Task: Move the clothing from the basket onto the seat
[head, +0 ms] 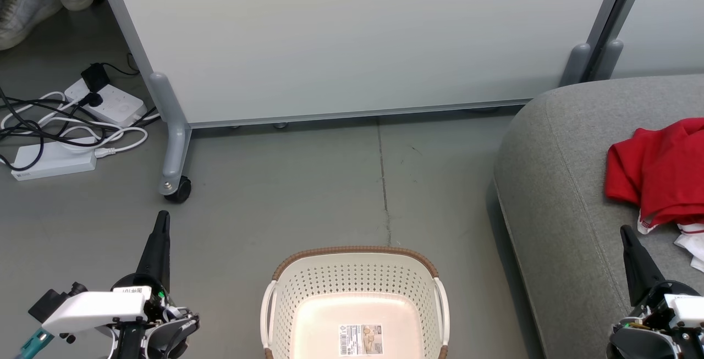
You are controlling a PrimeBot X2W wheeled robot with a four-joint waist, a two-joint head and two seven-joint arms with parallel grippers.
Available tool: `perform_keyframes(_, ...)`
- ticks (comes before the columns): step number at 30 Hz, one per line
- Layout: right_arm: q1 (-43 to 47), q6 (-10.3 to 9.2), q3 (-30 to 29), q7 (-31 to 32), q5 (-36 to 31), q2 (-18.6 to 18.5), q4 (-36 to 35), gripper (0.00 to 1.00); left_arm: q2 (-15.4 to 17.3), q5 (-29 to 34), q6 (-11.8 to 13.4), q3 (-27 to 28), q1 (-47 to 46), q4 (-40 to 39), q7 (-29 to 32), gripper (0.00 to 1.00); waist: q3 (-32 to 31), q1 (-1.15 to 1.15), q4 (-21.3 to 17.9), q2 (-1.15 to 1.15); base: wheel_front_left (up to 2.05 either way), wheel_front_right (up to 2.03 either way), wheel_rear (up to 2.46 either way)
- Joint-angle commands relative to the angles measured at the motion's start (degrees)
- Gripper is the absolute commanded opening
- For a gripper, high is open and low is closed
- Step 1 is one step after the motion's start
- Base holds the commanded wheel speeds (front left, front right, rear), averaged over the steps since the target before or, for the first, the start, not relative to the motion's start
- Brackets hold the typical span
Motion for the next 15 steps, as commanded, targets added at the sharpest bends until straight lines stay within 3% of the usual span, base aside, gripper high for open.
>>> perform_keyframes(1,-0.3,0.12,-0.3,0.3,0.1,-0.1,0.0,0.0,0.2,0.0,-0.3,0.3,-0.9,0.0,0.2,0.0,0.0,0.0,0.0,0.0,0.0,0.0,0.0)
perform_keyframes(15,-0.4,0.12,-0.4,0.3,-0.1,-0.1,0.0,0.0,0.2,0.1,-0.3,0.4,-0.9,0.0,0.2,0.0,0.0,0.0,0.0,0.0,0.0,0.0,0.0)
